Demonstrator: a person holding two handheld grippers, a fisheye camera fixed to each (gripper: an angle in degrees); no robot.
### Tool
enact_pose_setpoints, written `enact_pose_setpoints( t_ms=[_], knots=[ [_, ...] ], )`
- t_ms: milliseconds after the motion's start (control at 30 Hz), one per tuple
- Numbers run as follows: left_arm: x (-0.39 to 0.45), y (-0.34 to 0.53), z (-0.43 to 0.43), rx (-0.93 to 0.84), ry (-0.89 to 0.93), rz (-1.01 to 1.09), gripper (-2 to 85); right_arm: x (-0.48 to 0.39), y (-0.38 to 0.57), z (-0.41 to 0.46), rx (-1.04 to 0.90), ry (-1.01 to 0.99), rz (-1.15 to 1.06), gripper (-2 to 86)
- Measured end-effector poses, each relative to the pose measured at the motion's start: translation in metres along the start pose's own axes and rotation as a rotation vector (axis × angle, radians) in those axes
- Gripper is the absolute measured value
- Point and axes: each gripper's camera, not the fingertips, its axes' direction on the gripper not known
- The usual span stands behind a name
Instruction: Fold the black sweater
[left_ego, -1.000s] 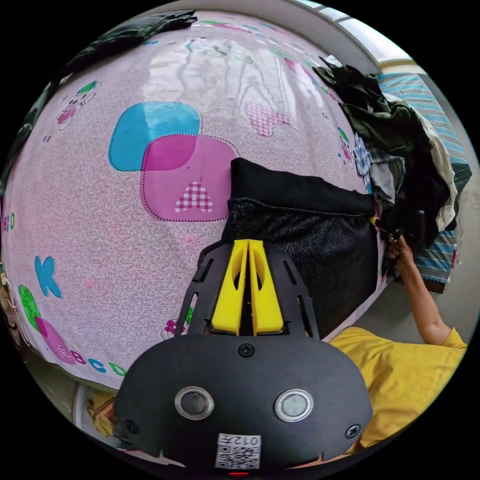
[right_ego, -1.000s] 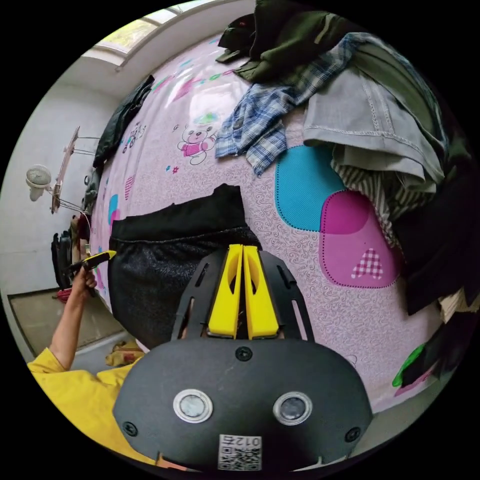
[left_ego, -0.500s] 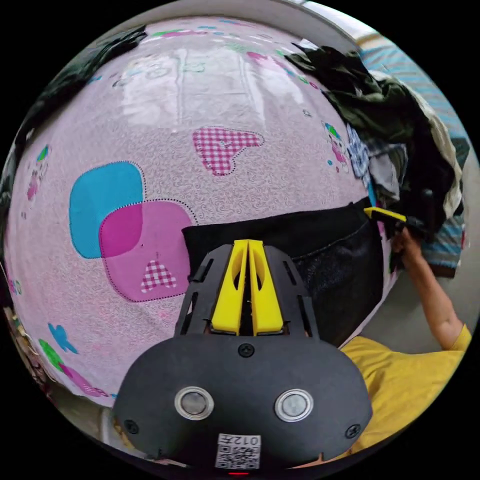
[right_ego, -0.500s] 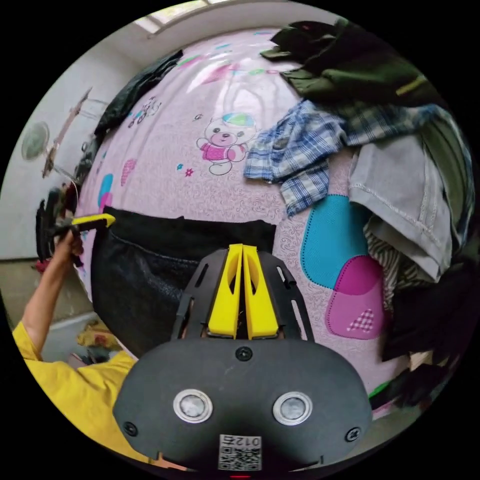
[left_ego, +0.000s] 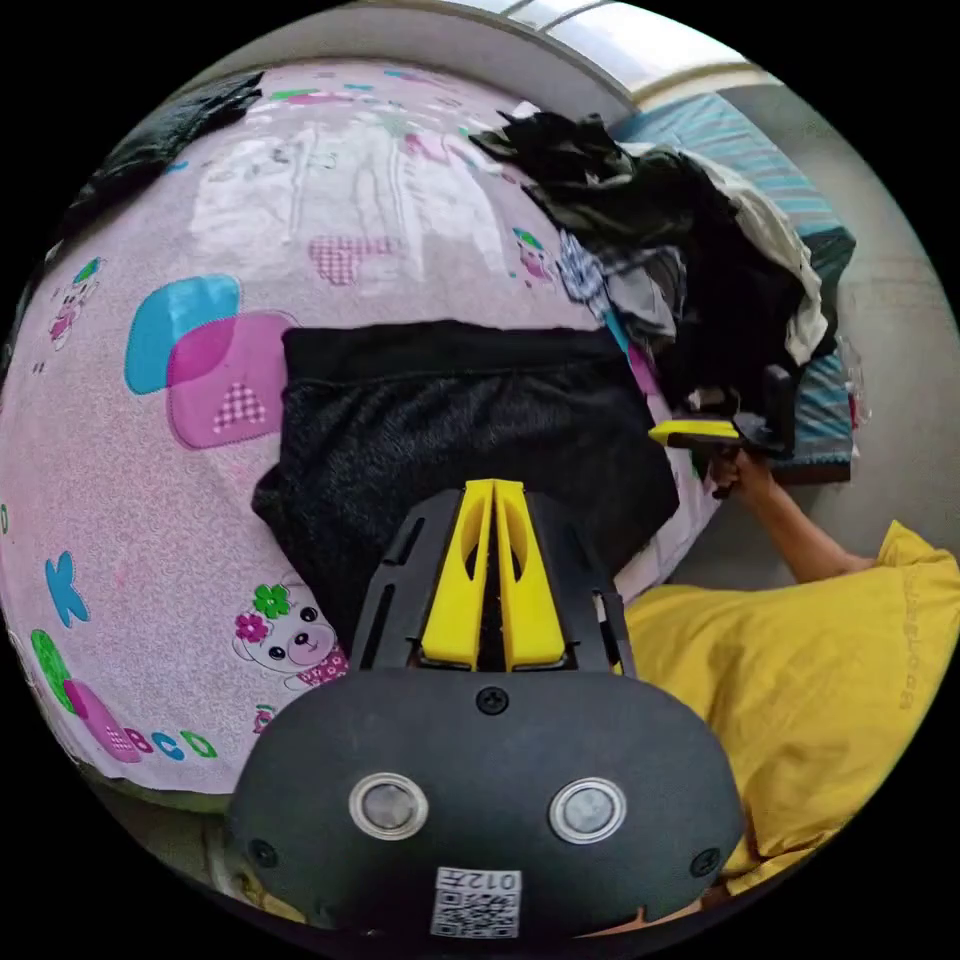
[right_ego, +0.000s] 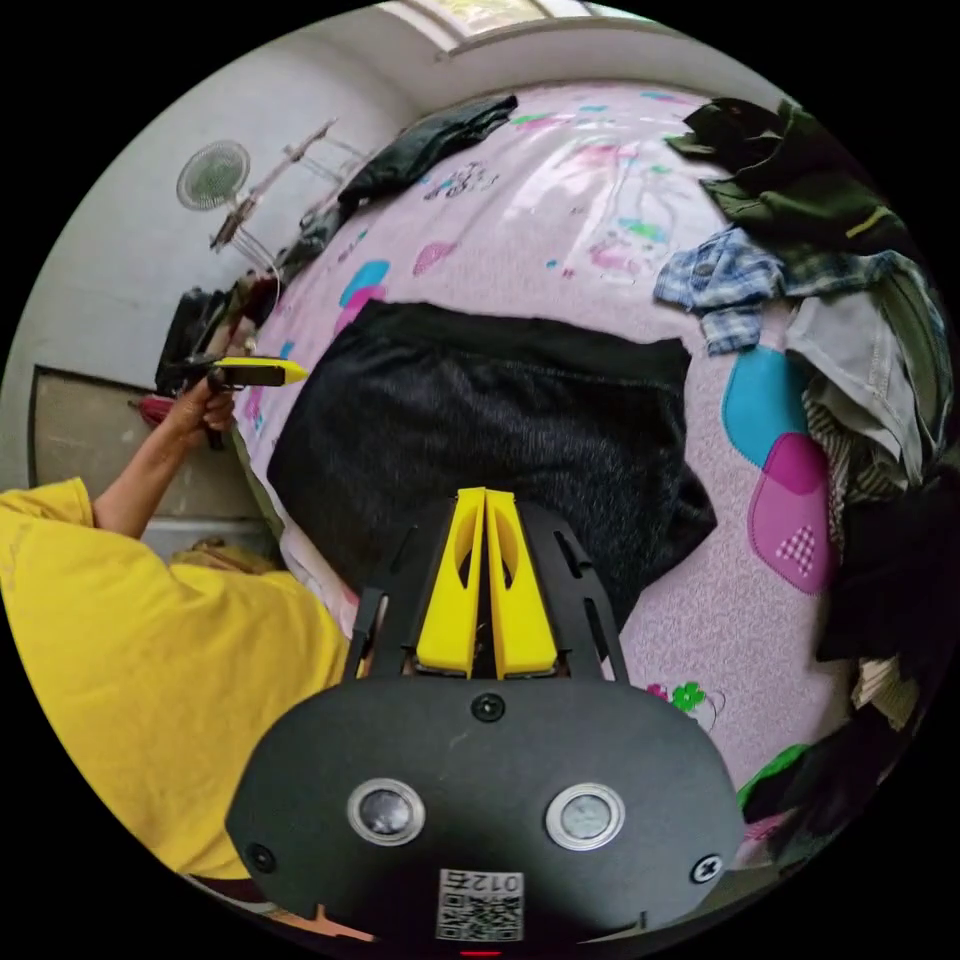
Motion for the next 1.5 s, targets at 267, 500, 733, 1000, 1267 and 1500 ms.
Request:
enact_pose_setpoints(
  t_ms=[267, 500, 733, 1000, 1267, 1500],
  knots=[
    [-0.012, 0.030, 0.054, -0.099, -0.170, -0.079, -0.1, 0.028, 0.026, 0.047, -0.067, 0.055, 0.129, -0.1],
    [0.003, 0.041, 0.041, 0.007, -0.108, -0.091, 0.2, 0.012, 0.055, 0.026, -0.021, -0.006, 0.111, 0.0],
    [0.039, 0.056, 0.100, -0.143, -0.328, -0.068, 0.1, 0.010, 0.091, 0.066, -0.117, 0.093, 0.121, -0.1],
    [0.036, 0.068, 0.120, -0.056, -0.268, -0.223, 0.0, -0.010, 0.105, 0.055, -0.067, 0.083, 0.145, -0.1],
    [0.109, 0.071, 0.197, -0.216, -0.413, 0.014, -0.1, -0.072, 0.114, 0.096, -0.281, 0.282, -0.099, 0.0],
    [0.114, 0.074, 0.233, -0.183, -0.341, 0.012, -0.1, -0.075, 0.110, 0.094, -0.358, 0.232, -0.093, 0.5]
  ],
)
